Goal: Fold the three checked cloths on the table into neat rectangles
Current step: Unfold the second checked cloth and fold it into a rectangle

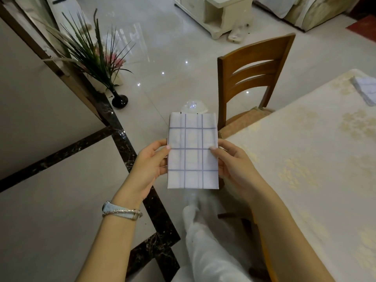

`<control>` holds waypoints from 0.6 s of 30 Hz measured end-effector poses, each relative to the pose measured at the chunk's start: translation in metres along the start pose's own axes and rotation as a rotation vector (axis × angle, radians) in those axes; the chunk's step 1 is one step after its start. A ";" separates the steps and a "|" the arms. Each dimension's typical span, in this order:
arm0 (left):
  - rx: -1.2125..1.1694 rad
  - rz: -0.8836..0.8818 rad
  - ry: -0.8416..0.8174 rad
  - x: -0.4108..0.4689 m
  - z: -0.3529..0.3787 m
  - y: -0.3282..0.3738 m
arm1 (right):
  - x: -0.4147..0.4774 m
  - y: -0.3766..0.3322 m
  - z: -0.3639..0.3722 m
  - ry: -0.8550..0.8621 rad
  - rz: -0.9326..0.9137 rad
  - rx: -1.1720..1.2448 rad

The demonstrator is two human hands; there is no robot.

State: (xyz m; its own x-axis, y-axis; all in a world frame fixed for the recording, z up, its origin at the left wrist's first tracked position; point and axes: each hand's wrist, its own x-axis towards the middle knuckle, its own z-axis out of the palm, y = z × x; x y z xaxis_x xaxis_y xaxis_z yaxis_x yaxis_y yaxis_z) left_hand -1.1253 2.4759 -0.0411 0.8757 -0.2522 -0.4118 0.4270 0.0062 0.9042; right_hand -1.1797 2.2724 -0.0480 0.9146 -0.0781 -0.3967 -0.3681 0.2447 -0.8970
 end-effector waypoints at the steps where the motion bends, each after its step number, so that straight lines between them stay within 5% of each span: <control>1: 0.003 -0.002 -0.005 0.016 -0.004 0.006 | 0.015 -0.003 0.004 0.010 0.000 0.012; 18: 0.051 -0.036 -0.063 0.303 -0.029 0.144 | 0.292 -0.123 0.017 0.095 -0.012 0.007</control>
State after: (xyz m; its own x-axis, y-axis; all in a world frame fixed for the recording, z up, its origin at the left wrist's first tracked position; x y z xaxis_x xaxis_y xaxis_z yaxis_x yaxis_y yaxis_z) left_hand -0.7920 2.4288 -0.0389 0.8436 -0.3114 -0.4374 0.4443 -0.0523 0.8943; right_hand -0.8649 2.2360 -0.0502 0.8990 -0.1724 -0.4026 -0.3553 0.2503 -0.9006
